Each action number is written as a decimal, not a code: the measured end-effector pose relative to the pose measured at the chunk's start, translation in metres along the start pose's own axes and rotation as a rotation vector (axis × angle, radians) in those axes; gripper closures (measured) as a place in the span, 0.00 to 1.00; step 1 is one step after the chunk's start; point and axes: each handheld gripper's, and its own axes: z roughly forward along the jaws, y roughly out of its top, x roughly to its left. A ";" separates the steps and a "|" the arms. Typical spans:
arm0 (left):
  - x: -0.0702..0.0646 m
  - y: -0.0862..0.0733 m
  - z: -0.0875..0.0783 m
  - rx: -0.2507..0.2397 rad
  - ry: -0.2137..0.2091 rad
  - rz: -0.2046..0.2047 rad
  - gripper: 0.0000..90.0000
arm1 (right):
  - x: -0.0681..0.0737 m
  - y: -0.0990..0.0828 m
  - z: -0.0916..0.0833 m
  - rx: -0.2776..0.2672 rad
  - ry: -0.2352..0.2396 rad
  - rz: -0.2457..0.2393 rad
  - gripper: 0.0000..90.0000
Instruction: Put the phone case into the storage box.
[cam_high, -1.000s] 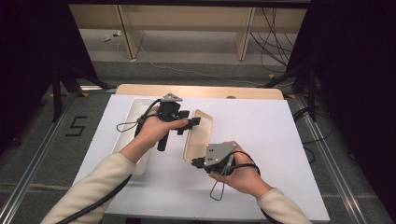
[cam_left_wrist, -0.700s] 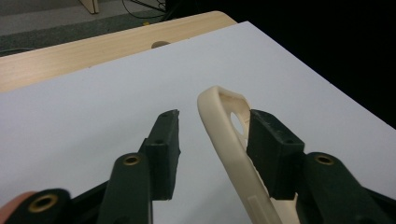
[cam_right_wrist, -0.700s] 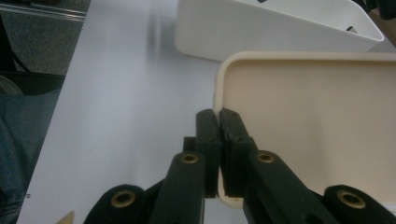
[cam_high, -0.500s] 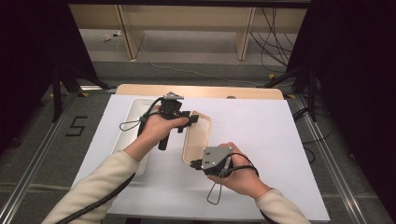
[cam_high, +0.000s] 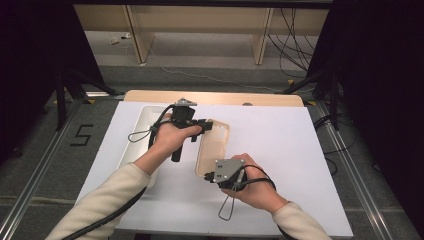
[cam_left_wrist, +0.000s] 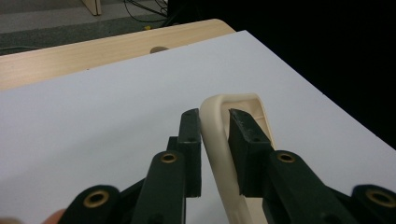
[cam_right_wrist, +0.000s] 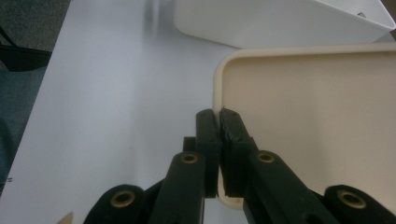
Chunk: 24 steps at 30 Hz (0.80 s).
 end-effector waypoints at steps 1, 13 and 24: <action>0.000 0.000 0.000 -0.002 -0.001 -0.003 0.84 | 0.000 0.000 0.000 0.005 -0.008 0.000 0.98; -0.011 0.002 -0.004 -0.058 -0.018 0.019 0.90 | -0.003 -0.007 0.004 0.023 -0.037 0.035 0.93; -0.003 -0.002 -0.011 -0.121 -0.016 0.098 0.90 | -0.012 -0.013 -0.008 -0.089 -0.129 0.137 0.67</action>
